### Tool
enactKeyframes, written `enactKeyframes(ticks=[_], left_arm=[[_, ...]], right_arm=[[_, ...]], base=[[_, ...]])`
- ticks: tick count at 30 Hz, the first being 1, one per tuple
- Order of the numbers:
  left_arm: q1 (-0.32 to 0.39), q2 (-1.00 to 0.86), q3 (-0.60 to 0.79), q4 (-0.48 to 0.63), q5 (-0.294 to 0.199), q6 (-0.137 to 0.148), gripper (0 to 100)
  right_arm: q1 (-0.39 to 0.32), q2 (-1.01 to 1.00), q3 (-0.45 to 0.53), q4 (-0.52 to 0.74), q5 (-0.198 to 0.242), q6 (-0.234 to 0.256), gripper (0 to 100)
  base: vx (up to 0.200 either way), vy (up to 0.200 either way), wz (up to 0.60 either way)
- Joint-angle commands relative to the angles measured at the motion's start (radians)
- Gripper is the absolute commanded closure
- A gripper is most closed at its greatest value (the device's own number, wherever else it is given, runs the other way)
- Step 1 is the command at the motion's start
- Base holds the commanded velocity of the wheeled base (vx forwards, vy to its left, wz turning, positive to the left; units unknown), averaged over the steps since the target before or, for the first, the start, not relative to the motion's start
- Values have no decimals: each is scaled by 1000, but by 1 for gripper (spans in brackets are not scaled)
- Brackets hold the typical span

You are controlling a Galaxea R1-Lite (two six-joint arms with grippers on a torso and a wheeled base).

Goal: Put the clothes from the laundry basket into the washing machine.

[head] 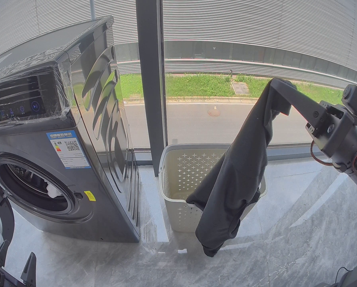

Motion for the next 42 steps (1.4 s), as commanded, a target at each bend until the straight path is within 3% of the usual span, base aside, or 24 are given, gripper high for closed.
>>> enactKeyframes(ticks=[1,10,20,30,35,37,39,40,41,42], left_arm=[[0,-16,0,0,0,0,0],[0,-16,0,0,0,1,0],[0,-16,-2,0,-2,1,0],[0,-16,0,0,-2,0,0],[0,-16,0,-2,-9,7,0],[0,-16,0,-3,-23,15,0],[0,-16,1,-6,-123,44,0],[0,-16,1,-8,-129,46,0],[0,-16,4,-12,-218,76,0],[0,-16,8,-17,-275,107,0]], right_arm=[[6,-66,25,0,1,3,100],[32,-141,134,0,23,2,100],[33,-123,123,0,75,-1,100],[33,-109,86,0,78,-3,100],[35,-97,74,0,95,-7,100],[36,-95,69,0,99,-7,100],[61,-100,58,0,99,-7,100],[63,-100,58,0,101,-9,100],[83,-106,68,0,99,-9,100],[92,-110,72,0,101,-9,100]], base=[[0,0,0],[-156,0,0],[-200,0,0],[-200,0,0],[0,0,0],[0,0,0],[0,0,0],[0,0,0],[0,0,0],[0,0,0]])
